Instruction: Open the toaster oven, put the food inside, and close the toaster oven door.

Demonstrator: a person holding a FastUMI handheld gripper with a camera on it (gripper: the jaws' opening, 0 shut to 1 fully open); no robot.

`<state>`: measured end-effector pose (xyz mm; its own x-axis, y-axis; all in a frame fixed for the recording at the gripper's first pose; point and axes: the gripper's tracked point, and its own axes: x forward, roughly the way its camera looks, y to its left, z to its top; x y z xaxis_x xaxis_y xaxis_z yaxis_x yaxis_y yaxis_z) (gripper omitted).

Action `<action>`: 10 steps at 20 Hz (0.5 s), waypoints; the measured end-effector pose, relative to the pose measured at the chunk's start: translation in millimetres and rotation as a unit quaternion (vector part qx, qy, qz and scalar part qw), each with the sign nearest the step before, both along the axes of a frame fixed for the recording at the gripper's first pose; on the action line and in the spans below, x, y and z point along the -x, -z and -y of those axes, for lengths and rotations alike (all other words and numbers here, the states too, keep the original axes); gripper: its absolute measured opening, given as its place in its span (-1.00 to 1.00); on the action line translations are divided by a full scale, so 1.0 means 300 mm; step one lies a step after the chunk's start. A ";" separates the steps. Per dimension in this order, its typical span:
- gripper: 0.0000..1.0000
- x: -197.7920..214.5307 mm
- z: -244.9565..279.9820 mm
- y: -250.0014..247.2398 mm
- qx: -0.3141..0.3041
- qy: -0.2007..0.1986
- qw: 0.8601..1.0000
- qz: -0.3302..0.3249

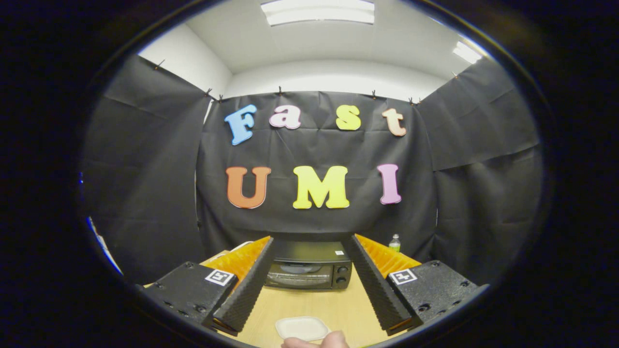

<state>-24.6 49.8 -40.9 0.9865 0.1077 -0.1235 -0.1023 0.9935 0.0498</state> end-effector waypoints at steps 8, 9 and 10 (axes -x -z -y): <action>1.00 0.010 0.029 0.008 -0.009 0.007 1.000 -0.003; 1.00 0.013 0.025 0.011 -0.010 0.005 1.000 -0.003; 1.00 0.014 0.019 0.016 -0.011 0.002 1.000 -0.005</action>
<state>-28.9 44.3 -45.5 0.9855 0.1073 -0.1313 -0.0983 0.9924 0.0736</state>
